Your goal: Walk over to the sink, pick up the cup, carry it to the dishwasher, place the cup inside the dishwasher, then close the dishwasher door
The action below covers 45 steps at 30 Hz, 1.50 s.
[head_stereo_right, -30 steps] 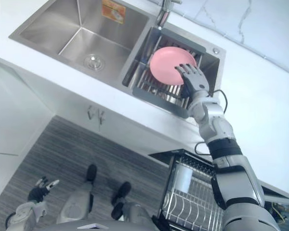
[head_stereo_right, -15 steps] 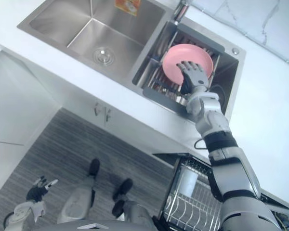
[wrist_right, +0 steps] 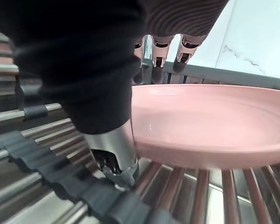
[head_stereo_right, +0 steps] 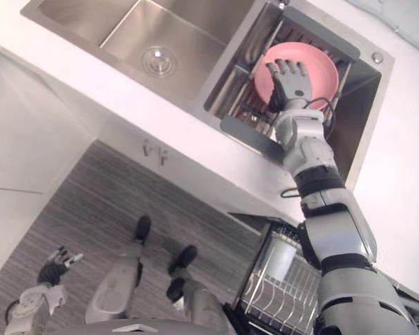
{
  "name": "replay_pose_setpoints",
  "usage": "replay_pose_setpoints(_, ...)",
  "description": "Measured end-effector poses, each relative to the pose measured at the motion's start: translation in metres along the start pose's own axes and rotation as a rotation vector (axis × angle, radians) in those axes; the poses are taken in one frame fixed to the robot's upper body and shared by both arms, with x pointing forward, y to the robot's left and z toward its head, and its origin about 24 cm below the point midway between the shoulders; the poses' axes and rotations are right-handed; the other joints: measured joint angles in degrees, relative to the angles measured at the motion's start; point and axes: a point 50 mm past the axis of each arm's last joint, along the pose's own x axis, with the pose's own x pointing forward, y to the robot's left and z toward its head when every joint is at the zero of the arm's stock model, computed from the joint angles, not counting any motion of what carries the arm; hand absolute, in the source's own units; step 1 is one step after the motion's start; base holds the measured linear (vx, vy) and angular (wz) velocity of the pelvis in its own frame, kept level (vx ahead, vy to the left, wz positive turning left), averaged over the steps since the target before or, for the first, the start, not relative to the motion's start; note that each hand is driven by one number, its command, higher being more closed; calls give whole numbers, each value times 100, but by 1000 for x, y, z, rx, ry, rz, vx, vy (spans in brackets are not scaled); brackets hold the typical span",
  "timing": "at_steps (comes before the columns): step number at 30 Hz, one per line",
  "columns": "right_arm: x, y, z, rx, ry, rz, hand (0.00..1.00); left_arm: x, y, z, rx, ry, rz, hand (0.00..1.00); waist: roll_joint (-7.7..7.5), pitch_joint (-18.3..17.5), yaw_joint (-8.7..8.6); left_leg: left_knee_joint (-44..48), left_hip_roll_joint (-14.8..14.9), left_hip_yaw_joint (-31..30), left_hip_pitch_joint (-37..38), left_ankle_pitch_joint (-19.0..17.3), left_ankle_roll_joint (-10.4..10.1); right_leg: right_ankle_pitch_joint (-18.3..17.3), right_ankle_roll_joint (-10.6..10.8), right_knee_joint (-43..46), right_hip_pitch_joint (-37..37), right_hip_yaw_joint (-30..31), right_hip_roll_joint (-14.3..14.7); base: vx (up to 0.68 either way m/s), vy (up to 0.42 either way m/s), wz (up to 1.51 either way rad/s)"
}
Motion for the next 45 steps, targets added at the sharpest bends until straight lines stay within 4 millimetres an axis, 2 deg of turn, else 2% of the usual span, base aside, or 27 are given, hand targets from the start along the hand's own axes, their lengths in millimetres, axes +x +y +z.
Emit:
replay_pose_setpoints(5,0,-1,-1,-47,2,-26,100,1,-4,2,8,-7,-24,0,75,47,-8,-32,6,0,-16,-29,-45,0,0,19,-21,2,0,6,2,0)
replay_pose_setpoints(12,0,-6,-4,-103,29,-101,100,1,-2,5,14,-29,-15,0,93,75,1,-33,23,144,-39,-24,-44,37,-21,23,-71,70,-8,10,13,-4)
replay_pose_setpoints(15,0,-14,-2,-22,37,-198,100,1,-2,6,14,-38,-13,0,137,105,-45,-33,20,169,-31,-23,-44,61,-16,22,-82,117,-18,39,11,-7)
replay_pose_setpoints(18,-1,-18,-10,144,96,-262,100,1,-2,10,15,-61,1,0,168,124,-67,-31,20,203,-24,-7,-33,69,-17,25,-82,124,-19,34,9,-1)
replay_pose_setpoints(20,-1,-20,-13,156,99,-277,100,1,-5,12,16,-77,-5,0,199,143,-65,-31,19,196,-24,1,-29,71,-16,35,-82,119,-20,13,4,2)
replay_pose_setpoints(24,0,-32,-22,180,98,-324,100,1,-9,15,-10,-106,0,0,358,238,-68,-33,12,187,-24,4,-9,86,1,82,-87,99,-46,3,15,3)
replay_pose_setpoints(30,4,-47,-22,196,71,-365,100,0,-12,12,-21,-106,-3,0,520,332,-141,-33,11,323,-44,8,-12,91,20,185,-150,106,-112,4,4,-1)
replay_pose_setpoints(34,4,-53,-24,298,64,-383,100,0,-12,12,-24,-110,6,0,546,346,-179,-33,5,327,-96,28,-22,98,28,217,-220,110,-126,43,3,0)
replay_pose_setpoints(37,5,-59,-26,388,51,-410,100,0,-17,11,-40,-113,14,0,628,392,-212,-32,5,321,-93,76,-32,100,25,245,-221,102,-132,45,-7,1)
replay_pose_setpoints(39,4,-67,-26,449,40,-473,100,-1,-21,10,-46,-114,7,0,689,426,-241,-33,9,318,-89,95,-37,100,25,267,-226,101,-133,18,-3,0)
replay_pose_setpoints(40,0,-81,-35,546,104,-637,100,0,-26,10,-48,-118,-5,0,757,462,-236,-33,10,314,-89,110,-37,99,25,279,-228,97,-134,6,-8,3)
replay_pose_setpoints(41,-6,-124,-64,748,281,-973,100,0,-36,11,-60,-129,-29,0,967,568,-210,-33,4,314,-96,143,-37,101,22,331,-251,87,-159,0,0,0)
replay_pose_setpoints(43,-15,-162,-86,909,399,-1226,100,-2,-38,6,-69,-118,-24,0,1119,591,-199,-33,4,327,-115,165,-41,119,4,337,-276,92,-168,13,-3,-2)
replay_pose_setpoints(45,-20,-168,-94,971,450,-1307,100,-3,-35,3,-66,-108,-3,0,1121,589,-220,-22,19,337,-61,173,-28,110,3,347,-229,97,-156,67,-33,-2)
